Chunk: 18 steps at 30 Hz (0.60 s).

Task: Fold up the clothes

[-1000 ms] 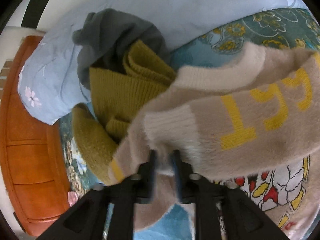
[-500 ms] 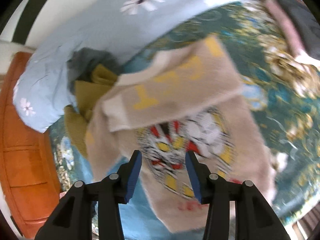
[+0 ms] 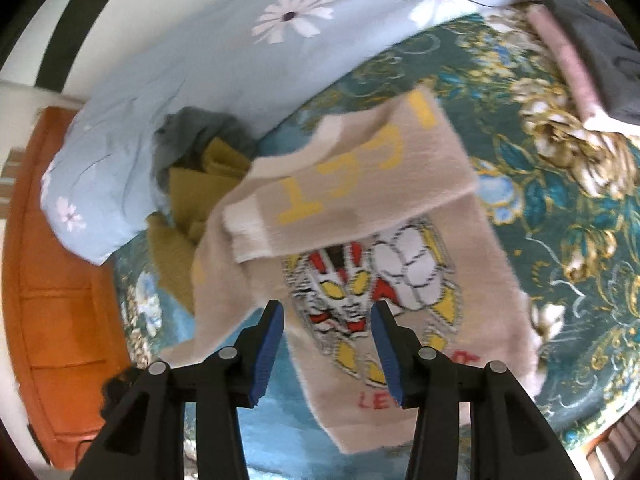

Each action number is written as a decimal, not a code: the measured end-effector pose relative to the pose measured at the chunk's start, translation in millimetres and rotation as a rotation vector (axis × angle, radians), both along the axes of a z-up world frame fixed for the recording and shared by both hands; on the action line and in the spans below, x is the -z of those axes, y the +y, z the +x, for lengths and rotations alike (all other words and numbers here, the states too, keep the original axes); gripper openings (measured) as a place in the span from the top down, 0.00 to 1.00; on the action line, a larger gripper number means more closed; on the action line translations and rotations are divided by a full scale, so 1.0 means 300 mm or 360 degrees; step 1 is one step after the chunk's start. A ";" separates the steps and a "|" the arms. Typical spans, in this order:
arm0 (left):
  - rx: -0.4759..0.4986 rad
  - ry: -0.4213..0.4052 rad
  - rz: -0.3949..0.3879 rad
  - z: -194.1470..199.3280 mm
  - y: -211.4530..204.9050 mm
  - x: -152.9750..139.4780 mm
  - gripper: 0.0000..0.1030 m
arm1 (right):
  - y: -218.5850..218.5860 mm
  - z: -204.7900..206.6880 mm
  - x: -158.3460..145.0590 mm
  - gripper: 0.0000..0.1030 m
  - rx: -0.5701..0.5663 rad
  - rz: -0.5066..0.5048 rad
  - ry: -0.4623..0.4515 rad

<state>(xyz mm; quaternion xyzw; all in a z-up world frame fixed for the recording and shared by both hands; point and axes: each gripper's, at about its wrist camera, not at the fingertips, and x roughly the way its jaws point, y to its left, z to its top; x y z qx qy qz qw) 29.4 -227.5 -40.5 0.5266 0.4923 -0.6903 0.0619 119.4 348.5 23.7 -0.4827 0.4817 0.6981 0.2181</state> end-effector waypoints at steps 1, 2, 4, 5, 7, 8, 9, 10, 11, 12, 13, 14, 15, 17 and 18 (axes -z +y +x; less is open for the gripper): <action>0.0032 0.0078 0.0019 -0.020 0.020 -0.062 0.94 | 0.002 0.005 0.001 0.53 0.0006 -0.0012 0.0022; 0.0067 0.0155 0.0042 -0.038 0.043 -0.125 0.94 | 0.005 0.009 0.002 0.53 0.0011 -0.0025 0.0043; 0.0153 0.0301 0.0124 -0.067 0.125 -0.251 0.94 | 0.010 0.019 0.003 0.53 0.0023 -0.0049 0.0086; 0.0213 0.0361 0.0144 -0.081 0.167 -0.311 0.94 | 0.012 0.024 0.004 0.53 0.0028 -0.0061 0.0108; 0.0377 0.0471 0.0111 -0.107 0.277 -0.430 0.94 | 0.017 0.033 0.006 0.53 0.0040 -0.0086 0.0151; 0.0470 0.0519 0.0085 -0.114 0.343 -0.483 0.94 | 0.019 0.038 0.007 0.53 0.0046 -0.0098 0.0173; 0.0576 0.0565 0.0062 -0.118 0.421 -0.531 0.94 | 0.021 0.042 0.008 0.53 0.0051 -0.0110 0.0194; 0.0659 0.0599 0.0037 -0.114 0.487 -0.563 0.94 | 0.031 0.057 0.011 0.53 0.0068 -0.0121 0.0209; 0.0744 0.0631 0.0011 -0.110 0.556 -0.593 0.94 | 0.051 0.086 0.018 0.53 0.0100 -0.0127 0.0213; 0.0838 0.0658 -0.0016 -0.103 0.634 -0.614 0.94 | 0.074 0.118 0.024 0.53 0.0135 -0.0131 0.0217; 0.0932 0.0686 -0.0044 -0.096 0.713 -0.634 0.94 | 0.099 0.151 0.030 0.53 0.0168 -0.0126 0.0220; 0.1024 0.0707 -0.0067 -0.090 0.792 -0.651 0.94 | 0.121 0.179 0.035 0.53 0.0194 -0.0117 0.0223; 0.1104 0.0702 -0.0067 -0.085 0.872 -0.651 0.94 | 0.141 0.206 0.042 0.53 0.0219 -0.0110 0.0224; 0.1249 0.0672 -0.0058 -0.084 1.026 -0.638 0.94 | 0.182 0.260 0.058 0.53 0.0272 -0.0102 0.0227; 0.1323 0.0636 -0.0056 -0.082 1.114 -0.619 0.94 | 0.202 0.284 0.073 0.53 0.0304 -0.0112 0.0228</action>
